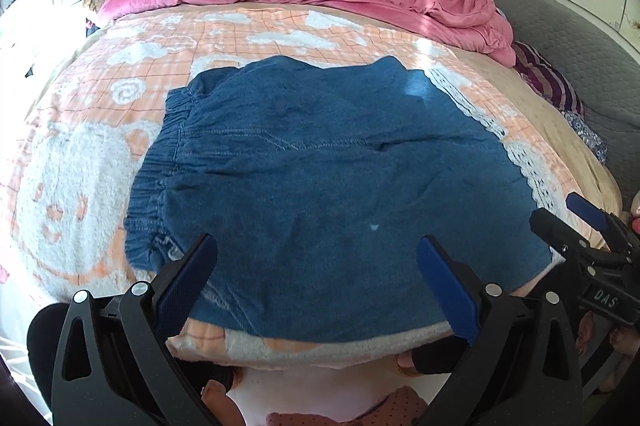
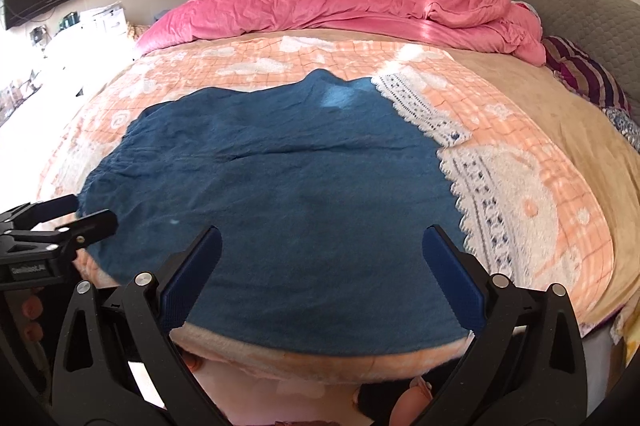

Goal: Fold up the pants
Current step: 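Grasp the white lace-trimmed hem of the denim pants with the right gripper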

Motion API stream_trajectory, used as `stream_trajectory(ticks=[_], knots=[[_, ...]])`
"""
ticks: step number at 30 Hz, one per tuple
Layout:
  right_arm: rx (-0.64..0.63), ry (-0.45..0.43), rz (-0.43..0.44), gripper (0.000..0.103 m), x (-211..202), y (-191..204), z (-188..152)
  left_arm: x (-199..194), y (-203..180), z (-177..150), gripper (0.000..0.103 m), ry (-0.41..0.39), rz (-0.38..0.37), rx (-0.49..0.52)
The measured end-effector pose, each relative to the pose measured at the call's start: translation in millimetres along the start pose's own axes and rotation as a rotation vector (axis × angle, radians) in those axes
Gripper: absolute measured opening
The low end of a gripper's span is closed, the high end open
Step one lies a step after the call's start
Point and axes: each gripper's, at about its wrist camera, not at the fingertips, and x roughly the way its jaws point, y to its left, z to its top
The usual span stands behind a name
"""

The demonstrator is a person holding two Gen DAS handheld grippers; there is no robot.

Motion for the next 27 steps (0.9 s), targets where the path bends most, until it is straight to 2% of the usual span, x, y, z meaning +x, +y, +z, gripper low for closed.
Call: stream_trajectory(ticks=[12, 19, 21, 27], knots=[[0.009, 0.024, -0.029, 0.095, 55, -40, 65, 42, 27, 59, 0.099, 0.011, 0.016, -0.047], [0.03, 0.085, 0.024, 0.095, 100, -58, 101, 75, 50, 104, 0.099, -0.001, 0.039, -0.081], [0.049, 0.108, 0.027, 0.095, 121, -71, 116, 89, 61, 113, 0.099, -0.004, 0.07, -0.077], [0.088, 0.187, -0.093, 0.095, 199, -116, 161, 122, 88, 128, 0.099, 0.001, 0.155, -0.06]])
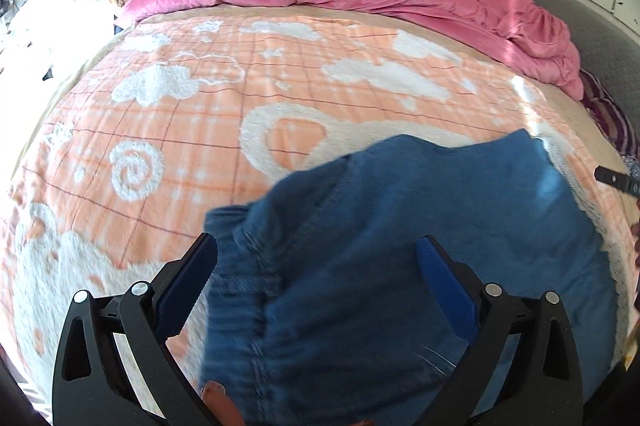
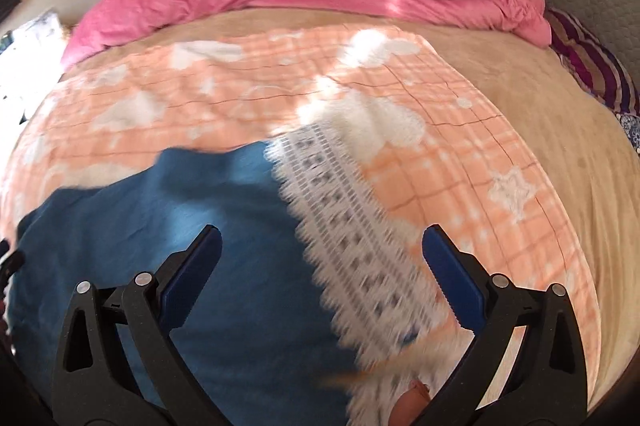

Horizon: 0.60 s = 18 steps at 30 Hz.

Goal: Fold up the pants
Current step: 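Grasp the white lace-trimmed hem of the denim pants with the right gripper, then grasp the elastic waistband with the left gripper while the right gripper holds the lace hem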

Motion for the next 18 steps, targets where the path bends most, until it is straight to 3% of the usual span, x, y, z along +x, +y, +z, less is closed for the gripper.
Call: stream_trajectory(ticks=[3, 8, 10, 12, 13, 15, 17, 18], knots=[[-0.027, 0.045, -0.021, 0.095, 37, -5, 24, 14, 5, 3, 0.099, 0.021, -0.001, 0.011], [0.012, 0.13, 0.04, 0.095, 86, -11, 47, 27, 8, 1, 0.099, 0.053, -0.003, 0.007], [0.005, 0.152, 0.056, 0.09, 98, -7, 51, 32, 7, 1, 0.099, 0.056, 0.01, 0.011], [-0.024, 0.179, 0.093, 0.058, 103, 2, 51, 31, 6, 0, 0.099, 0.051, 0.018, 0.015], [-0.036, 0.181, 0.092, 0.053, 103, 5, 51, 32, 6, 0, 0.099, 0.05, 0.02, 0.015], [-0.085, 0.161, 0.08, 0.014, 97, 12, 50, 31, 6, -1, 0.099, 0.05, 0.02, 0.013], [-0.106, 0.122, 0.089, 0.004, 86, 11, 51, 31, 7, -1, 0.099, 0.049, 0.019, 0.009], [-0.097, 0.109, 0.074, 0.004, 83, 8, 52, 31, 7, -1, 0.099, 0.049, 0.019, 0.007]])
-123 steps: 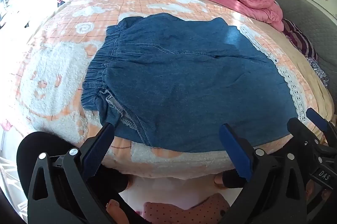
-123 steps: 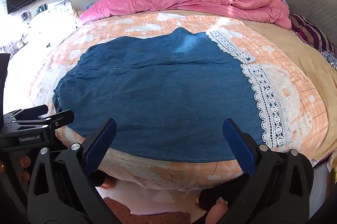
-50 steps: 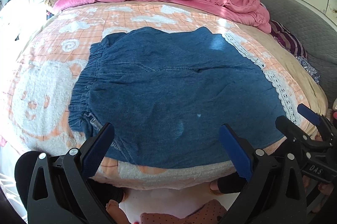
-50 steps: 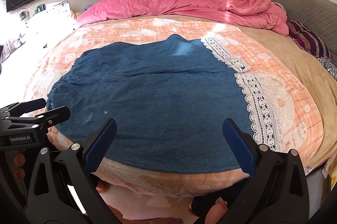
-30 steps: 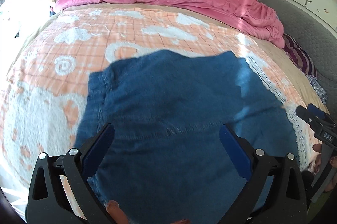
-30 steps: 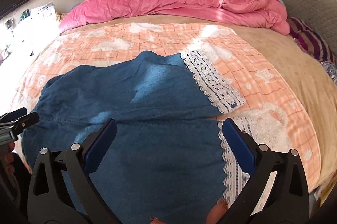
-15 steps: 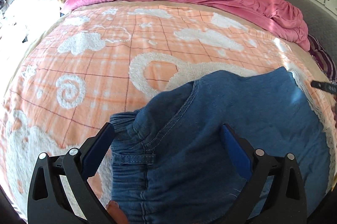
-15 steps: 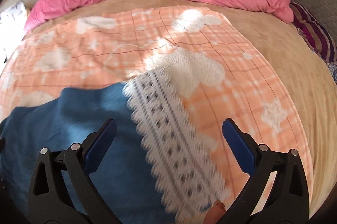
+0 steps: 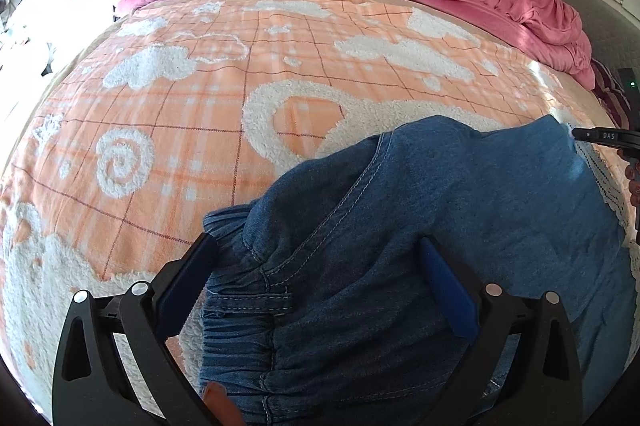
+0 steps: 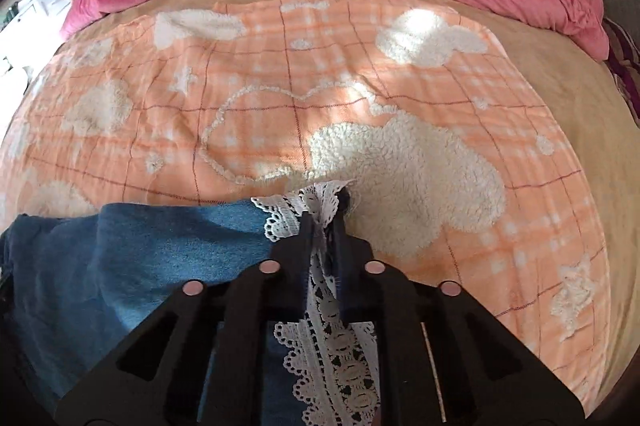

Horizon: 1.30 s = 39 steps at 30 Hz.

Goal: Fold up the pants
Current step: 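Grasp the elastic waistband with the left gripper while the right gripper holds the lace hem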

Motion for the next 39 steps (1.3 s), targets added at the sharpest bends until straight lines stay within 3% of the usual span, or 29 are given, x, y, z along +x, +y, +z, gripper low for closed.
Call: stream_trajectory(ticks=[4, 5, 6, 7, 10, 11, 16, 21, 27, 31, 34, 39], knots=[[0.078, -0.016, -0.079, 0.004, 0, -21, 3, 0, 2, 0, 0.099, -0.001, 0.002, -0.01], [0.071, -0.018, -0.104, 0.014, 6, -22, 4, 0, 2, -1, 0.099, -0.001, 0.002, -0.01], [0.059, -0.021, -0.128, 0.034, 10, -22, 3, 0, 2, 0, 0.099, -0.001, 0.004, -0.009], [0.043, -0.013, -0.158, 0.044, 14, -21, 2, 0, 2, -1, 0.099, -0.002, 0.004, -0.009], [0.044, -0.025, -0.189, 0.058, 16, -22, -3, 1, 3, -1, 0.099, -0.001, -0.001, -0.013], [0.055, -0.029, -0.214, 0.071, 14, -24, -2, 0, 4, -1, 0.099, -0.002, -0.004, -0.015], [0.065, -0.115, -0.322, 0.075, -20, -26, -6, -14, 11, 1, 0.099, -0.029, -0.038, -0.038], [-0.092, -0.206, -0.086, 0.089, -58, 34, -10, -44, 31, 8, 0.099, -0.109, -0.051, -0.056], [-0.407, -0.181, 0.136, 0.09, -66, 141, -15, -45, 56, 17, 0.099, -0.093, -0.103, -0.026], [-0.536, -0.123, 0.193, 0.09, -51, 182, -16, -27, 62, 25, 0.099, -0.054, -0.122, 0.044], [-0.609, -0.084, 0.201, 0.09, -43, 206, -18, -7, 67, 27, 0.098, -0.01, -0.17, 0.026], [-0.65, -0.045, 0.228, 0.073, -30, 227, -9, 2, 58, 27, 0.097, -0.005, -0.209, 0.051]])
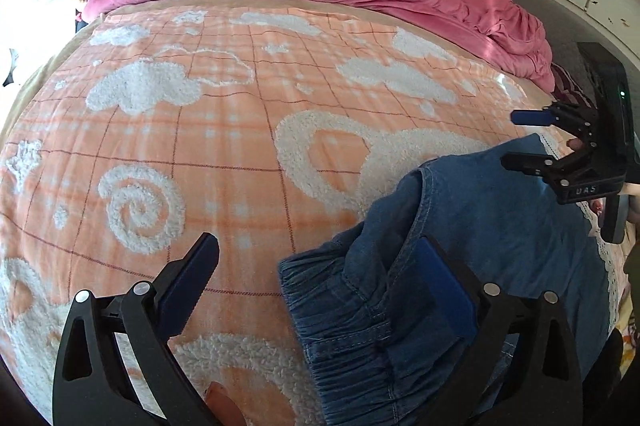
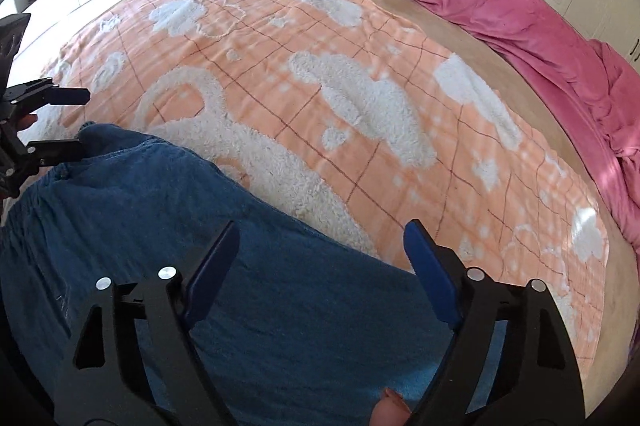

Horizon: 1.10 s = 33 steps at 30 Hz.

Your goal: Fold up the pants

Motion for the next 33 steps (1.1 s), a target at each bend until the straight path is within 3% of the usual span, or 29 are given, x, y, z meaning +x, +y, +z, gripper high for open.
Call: stream_trajectory(ticks=[1, 4, 7, 10, 12, 13, 15, 19, 23, 33], knots=[[-0.012, 0.006, 0.005, 0.071, 3, 3, 1, 2, -1, 0, 0.095, 0.0, -0.013, 0.0], [-0.07, 0.028, 0.022, 0.068, 15, 13, 4, 10, -5, 0, 0.062, 0.016, -0.018, 0.005], [-0.113, 0.071, 0.022, 0.063, 33, 22, 4, 15, -10, -1, 0.062, 0.021, -0.019, 0.021], [-0.121, 0.085, 0.066, 0.035, 43, 32, 0, 11, -14, -2, 0.062, -0.002, -0.018, 0.047], [-0.13, 0.049, 0.065, 0.005, 37, 40, -3, 8, -16, -3, 0.061, -0.014, -0.039, 0.054], [-0.131, 0.034, 0.076, 0.0, 32, 44, -6, 9, -17, -3, 0.059, -0.013, -0.054, 0.06], [-0.123, -0.003, 0.078, 0.0, 19, 49, -12, 13, -20, -4, 0.053, -0.004, -0.062, 0.069], [-0.059, -0.079, 0.08, 0.0, -9, 48, -21, 17, -24, -5, 0.051, -0.001, -0.044, 0.083], [0.027, -0.14, 0.062, 0.0, -35, 40, -32, 10, -25, -5, 0.016, -0.033, -0.024, 0.092], [0.168, -0.306, 0.06, 0.0, -104, 54, -75, -67, -63, -32, 0.014, -0.257, 0.041, 0.219]])
